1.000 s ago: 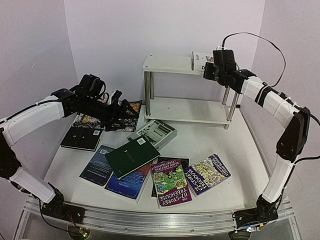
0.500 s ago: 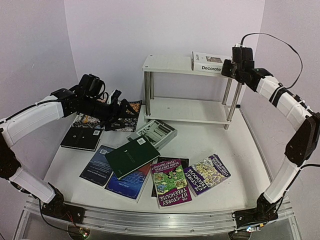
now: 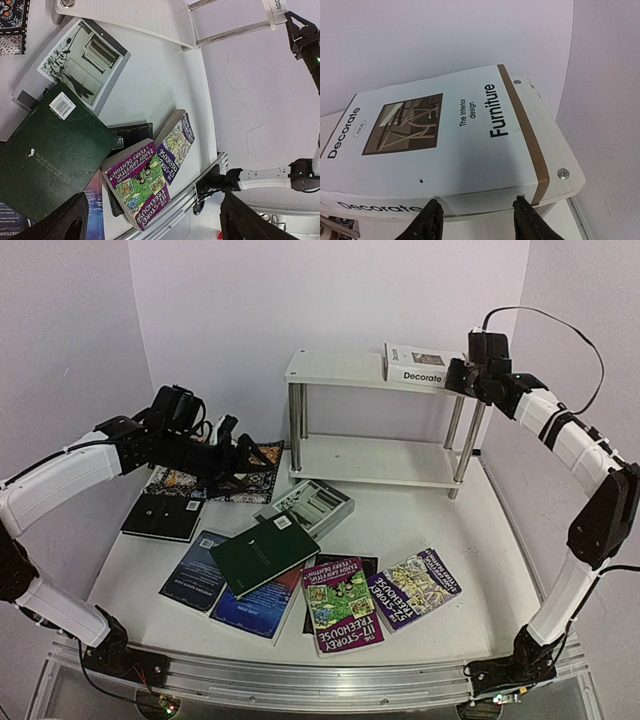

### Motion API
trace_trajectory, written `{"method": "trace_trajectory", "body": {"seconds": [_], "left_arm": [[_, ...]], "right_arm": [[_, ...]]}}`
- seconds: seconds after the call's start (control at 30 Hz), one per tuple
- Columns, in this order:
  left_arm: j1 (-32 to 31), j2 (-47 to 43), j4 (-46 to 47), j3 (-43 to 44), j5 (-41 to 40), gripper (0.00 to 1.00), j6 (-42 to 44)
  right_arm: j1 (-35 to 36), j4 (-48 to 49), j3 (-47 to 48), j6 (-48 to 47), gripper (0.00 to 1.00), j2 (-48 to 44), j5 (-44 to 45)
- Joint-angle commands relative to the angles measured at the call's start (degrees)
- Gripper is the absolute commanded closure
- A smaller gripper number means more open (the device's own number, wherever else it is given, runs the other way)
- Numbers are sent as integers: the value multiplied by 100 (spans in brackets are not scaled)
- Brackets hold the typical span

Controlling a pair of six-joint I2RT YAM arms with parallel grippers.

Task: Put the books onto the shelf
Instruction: Adjust the book on the shelf.

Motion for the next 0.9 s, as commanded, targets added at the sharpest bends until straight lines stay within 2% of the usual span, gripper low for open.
{"method": "trace_trajectory", "body": {"seconds": [0.0,0.33,0.53,0.87], "left_arm": [[-8,-231,-43,42,-139,8,-71],[46,-234,-224,145,-271,8,-36],[124,-285,-296,135,-372,8,4],[827,-533,-952,38,-995,0,126]], "right_arm": [[-25,167,364,40,50,167,-44],[-41,167,625,-26,48,382,-104],[-33,167,164,-38,42,-42,-90],[-31,-140,-902,-446,24,-1184,-2128]]}}
